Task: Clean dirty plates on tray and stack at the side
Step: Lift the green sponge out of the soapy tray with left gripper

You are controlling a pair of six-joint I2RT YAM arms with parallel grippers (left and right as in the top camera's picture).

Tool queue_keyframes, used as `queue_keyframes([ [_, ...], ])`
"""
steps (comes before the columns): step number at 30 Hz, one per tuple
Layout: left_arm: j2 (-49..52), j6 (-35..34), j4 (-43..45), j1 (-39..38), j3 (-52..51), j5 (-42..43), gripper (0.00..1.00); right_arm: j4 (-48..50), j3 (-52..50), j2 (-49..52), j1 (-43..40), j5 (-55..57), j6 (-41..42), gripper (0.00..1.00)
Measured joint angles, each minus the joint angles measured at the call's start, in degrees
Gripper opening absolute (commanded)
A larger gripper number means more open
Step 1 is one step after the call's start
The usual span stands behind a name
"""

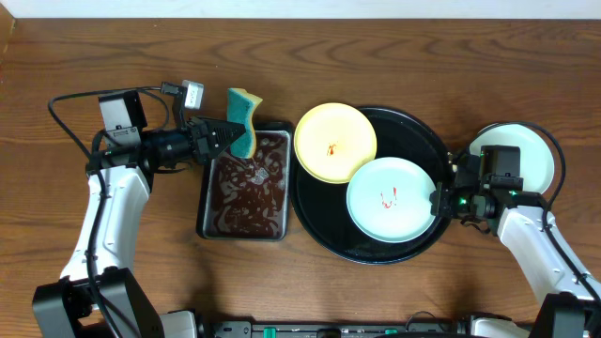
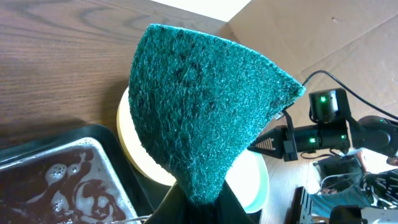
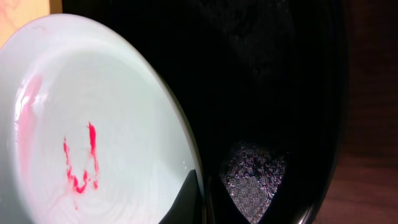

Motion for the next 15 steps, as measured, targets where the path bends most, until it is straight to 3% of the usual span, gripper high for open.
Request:
queue_keyframes([
  [15, 0.0, -0.5, 0.0, 0.0, 0.0, 0.0, 0.07, 0.0, 0.0, 0.0, 0.0, 0.0, 0.0, 0.01],
])
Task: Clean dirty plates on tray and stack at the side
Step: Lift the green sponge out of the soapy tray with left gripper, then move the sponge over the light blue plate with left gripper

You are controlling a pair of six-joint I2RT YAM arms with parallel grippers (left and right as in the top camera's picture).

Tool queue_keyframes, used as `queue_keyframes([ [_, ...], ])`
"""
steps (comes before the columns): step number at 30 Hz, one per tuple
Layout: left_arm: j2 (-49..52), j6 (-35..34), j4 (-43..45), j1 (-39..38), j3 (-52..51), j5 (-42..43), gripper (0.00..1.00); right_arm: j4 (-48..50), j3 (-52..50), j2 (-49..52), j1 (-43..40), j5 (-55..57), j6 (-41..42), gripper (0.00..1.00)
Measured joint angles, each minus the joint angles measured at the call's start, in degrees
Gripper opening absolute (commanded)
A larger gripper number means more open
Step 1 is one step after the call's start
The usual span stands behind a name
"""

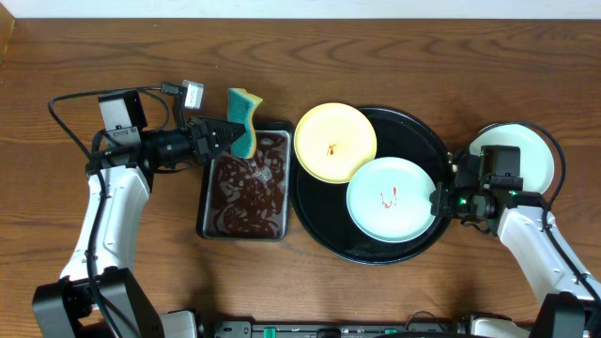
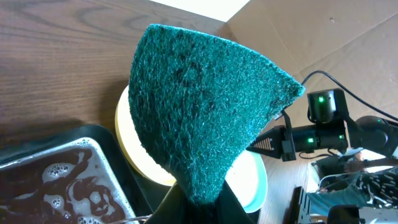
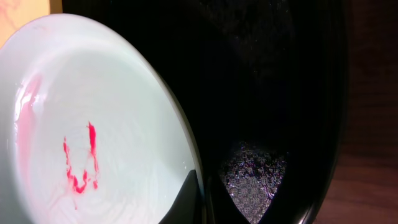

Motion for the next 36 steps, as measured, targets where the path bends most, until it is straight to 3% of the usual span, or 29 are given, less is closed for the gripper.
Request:
queue_keyframes([
  [6, 0.0, -3.3, -3.0, -4.0, 0.0, -11.4, 0.07, 0.2, 0.0, 0.0, 0.0, 0.0, 0.0, 0.01],
  [16, 0.7, -10.0, -8.7, -27.5, -0.2, -58.9, 0.08, 0.2, 0.0, 0.0, 0.0, 0.1, 0.0, 0.01],
  [20, 1.4, -12.1, -8.9, -32.4, -0.3, -70.6, 0.08, 0.2, 0.0, 0.0, 0.0, 0.2, 0.0, 0.01],
  [28, 1.4, -14.5, -9.7, -33.6, -0.3, -76.7, 0.08, -0.5, 0.0, 0.0, 0.0, 0.2, 0.0, 0.01],
  [36, 1.4, -15.0, -9.0, -37.0, -0.3, -67.2, 0.08, 1.8, -2.2, 0.6, 0.0, 0.7, 0.0, 0.01],
])
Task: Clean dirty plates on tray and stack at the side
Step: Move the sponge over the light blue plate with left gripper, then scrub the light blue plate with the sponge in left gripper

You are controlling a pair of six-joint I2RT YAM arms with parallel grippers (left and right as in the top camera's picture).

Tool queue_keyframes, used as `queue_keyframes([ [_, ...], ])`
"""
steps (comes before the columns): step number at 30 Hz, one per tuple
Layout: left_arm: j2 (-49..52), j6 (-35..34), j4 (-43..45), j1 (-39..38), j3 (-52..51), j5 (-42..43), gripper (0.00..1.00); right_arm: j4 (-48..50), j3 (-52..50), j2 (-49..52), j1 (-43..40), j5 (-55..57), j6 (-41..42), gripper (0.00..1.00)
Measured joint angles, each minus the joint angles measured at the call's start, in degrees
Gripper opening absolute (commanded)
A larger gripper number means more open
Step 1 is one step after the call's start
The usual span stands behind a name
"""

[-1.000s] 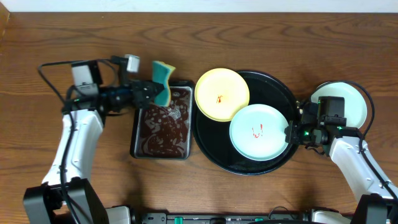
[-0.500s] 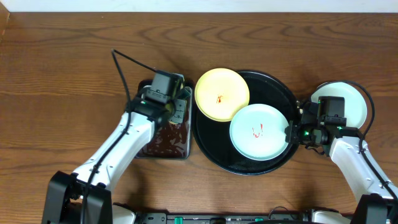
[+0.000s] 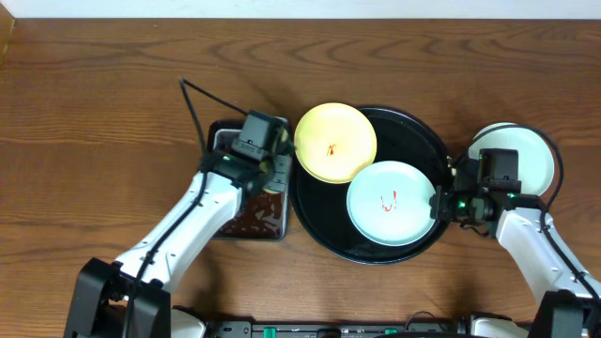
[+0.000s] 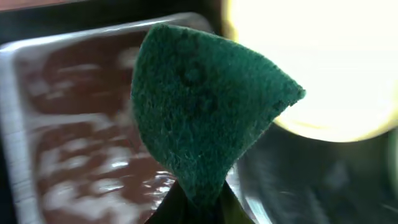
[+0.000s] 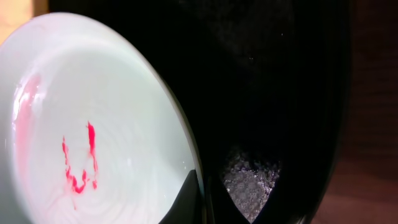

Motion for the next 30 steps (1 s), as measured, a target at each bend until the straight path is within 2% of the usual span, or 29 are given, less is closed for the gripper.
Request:
queue_keyframes([
  [5, 0.0, -4.7, 5.5, -6.1, 0.5, 6.2, 0.08, 3.4, -3.7, 2.0, 0.0, -0.5, 0.2, 0.01],
  [12, 0.8, -12.6, 15.2, -15.0, 0.9, 8.7, 0.10, 3.8, -3.8, 2.0, 0.0, -0.8, 0.2, 0.01],
  [22, 15.5, -23.7, 31.0, -23.4, 1.6, 11.5, 0.07, 3.9, -3.8, 2.1, 0.0, -0.8, 0.2, 0.01],
  [25, 19.2, -25.6, 32.2, -23.5, 1.7, 13.4, 0.07, 4.2, -3.8, 2.2, 0.0, -0.8, 0.2, 0.01],
  [30, 23.5, -25.9, 28.1, -23.5, 3.8, 14.4, 0.07, 4.3, -3.8, 2.3, 0.0, -1.0, 0.2, 0.01],
])
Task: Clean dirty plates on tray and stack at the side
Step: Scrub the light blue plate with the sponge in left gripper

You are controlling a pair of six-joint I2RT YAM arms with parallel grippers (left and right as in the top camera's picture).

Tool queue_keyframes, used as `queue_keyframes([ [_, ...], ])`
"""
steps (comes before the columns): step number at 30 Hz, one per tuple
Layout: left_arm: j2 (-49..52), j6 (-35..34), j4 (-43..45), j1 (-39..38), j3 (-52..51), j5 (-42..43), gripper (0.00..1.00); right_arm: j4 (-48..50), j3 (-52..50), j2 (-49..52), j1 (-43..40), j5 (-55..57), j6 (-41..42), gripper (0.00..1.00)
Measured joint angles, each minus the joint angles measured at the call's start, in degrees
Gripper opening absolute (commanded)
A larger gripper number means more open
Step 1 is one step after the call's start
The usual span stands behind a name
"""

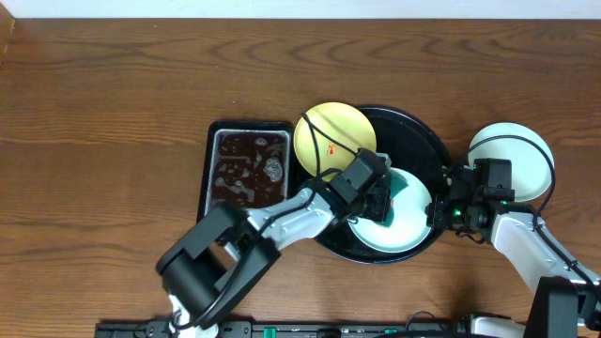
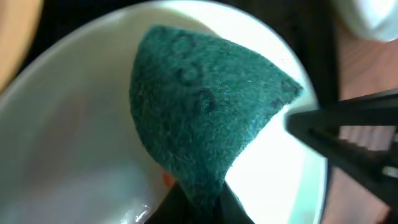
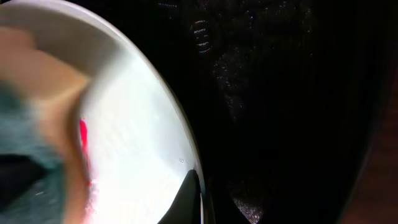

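On the round black tray (image 1: pixel 413 141) lie a yellow plate (image 1: pixel 329 136) with a red smear and a pale mint plate (image 1: pixel 404 225). My left gripper (image 1: pixel 380 199) is shut on a green scouring sponge (image 2: pixel 205 106), and the sponge rests on the mint plate (image 2: pixel 74 124). My right gripper (image 1: pixel 438 212) is shut on that plate's right rim (image 3: pixel 186 155). Part of a red stain (image 3: pixel 83 134) shows beside the blurred sponge (image 3: pixel 25 124). The right gripper's fingers (image 2: pixel 348 124) show at the plate's edge in the left wrist view.
A rectangular pan of brown soapy water (image 1: pixel 248 169) sits left of the tray. A clean pale plate (image 1: pixel 521 155) lies on the table at the right, behind my right wrist. The left arm stretches across the tray's front left part.
My left gripper has moved with the sponge from over the water pan's right edge to the mint plate. The sponge now covers most of the red stain. The right gripper still grips the rim.
The left gripper held the sponge up just left of the water pan at the first two moments. Then it was over the pan beside the yellow plate, and now it is on the mint plate. The right gripper stayed shut on the mint plate's rim throughout.
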Motion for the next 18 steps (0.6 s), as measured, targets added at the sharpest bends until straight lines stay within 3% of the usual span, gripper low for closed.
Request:
queue_keyframes([
  [10, -0.8, 6.6, -21.3, 0.2, 7.0, -8.5, 0.08, 0.1, 0.0, 0.1, 0.0, -0.4, 0.0, 0.01],
  [14, -0.9, 8.5, -21.5, 0.3, 8.5, -9.9, 0.08, 0.2, -0.1, 0.1, 0.0, -0.5, 0.0, 0.01],
  [18, -0.9, 8.5, -15.0, 0.3, 8.8, -9.9, 0.08, 0.2, -0.1, 0.1, 0.0, -0.5, 0.0, 0.01],
])
